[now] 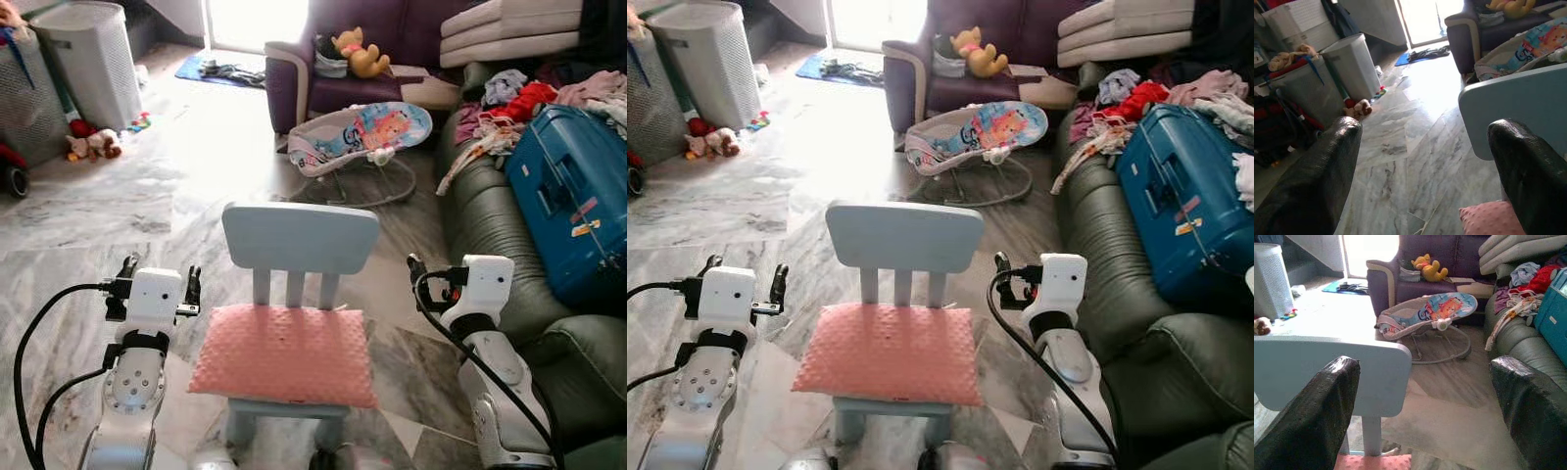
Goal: Move the pillow to the sofa
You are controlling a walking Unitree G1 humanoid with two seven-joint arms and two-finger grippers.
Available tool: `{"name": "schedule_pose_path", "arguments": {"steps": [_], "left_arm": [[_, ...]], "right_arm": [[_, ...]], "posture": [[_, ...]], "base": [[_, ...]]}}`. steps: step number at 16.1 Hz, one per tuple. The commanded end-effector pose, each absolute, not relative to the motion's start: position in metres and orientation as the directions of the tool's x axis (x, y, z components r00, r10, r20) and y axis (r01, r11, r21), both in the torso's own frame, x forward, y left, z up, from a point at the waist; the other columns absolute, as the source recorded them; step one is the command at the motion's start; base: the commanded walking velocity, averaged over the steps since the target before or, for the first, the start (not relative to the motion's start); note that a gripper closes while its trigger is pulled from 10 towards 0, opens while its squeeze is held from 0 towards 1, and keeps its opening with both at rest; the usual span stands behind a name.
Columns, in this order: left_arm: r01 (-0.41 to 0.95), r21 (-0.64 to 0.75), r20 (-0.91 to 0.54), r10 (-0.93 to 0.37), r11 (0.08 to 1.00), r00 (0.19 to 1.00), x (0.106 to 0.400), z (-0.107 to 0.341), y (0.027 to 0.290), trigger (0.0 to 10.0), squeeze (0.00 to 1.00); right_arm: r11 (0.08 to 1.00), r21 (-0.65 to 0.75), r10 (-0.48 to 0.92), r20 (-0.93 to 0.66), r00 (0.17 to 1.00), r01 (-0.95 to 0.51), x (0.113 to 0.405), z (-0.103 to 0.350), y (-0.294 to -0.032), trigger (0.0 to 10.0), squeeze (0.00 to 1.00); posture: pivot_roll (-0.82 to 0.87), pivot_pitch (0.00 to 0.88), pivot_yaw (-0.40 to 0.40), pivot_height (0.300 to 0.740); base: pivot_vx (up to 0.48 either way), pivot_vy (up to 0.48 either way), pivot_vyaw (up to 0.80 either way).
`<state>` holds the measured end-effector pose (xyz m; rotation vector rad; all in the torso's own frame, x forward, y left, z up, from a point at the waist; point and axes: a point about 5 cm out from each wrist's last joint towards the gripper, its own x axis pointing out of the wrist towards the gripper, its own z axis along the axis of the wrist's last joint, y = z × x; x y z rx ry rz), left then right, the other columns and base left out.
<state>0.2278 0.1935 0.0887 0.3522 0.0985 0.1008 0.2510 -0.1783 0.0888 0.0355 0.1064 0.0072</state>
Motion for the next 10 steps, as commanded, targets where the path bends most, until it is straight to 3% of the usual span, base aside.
{"name": "schedule_pose_path", "arguments": {"steps": [1, 10], "left_arm": [[-0.085, 0.351, -0.079, 0.12, 0.932, 0.99, 0.229, 0.089, 0.192, 10.0, 0.0], [-0.031, 0.364, -0.061, 0.057, 0.931, 0.997, 0.245, 0.097, 0.187, 10.0, 0.0]], "right_arm": [[0.999, 0.039, 0.016, -0.114, 0.993, -0.011, 0.252, 0.088, -0.178, 10.0, 0.0], [0.996, 0.075, -0.037, -0.104, 0.994, 0.045, 0.254, 0.084, -0.179, 10.0, 0.0]], "posture": [[0.02, 0.0, -0.072, 0.675], [0.02, 0.0, -0.006, 0.675]], "base": [[0.0, 0.0, 0.0], [0.0, 0.0, 0.0]]}}
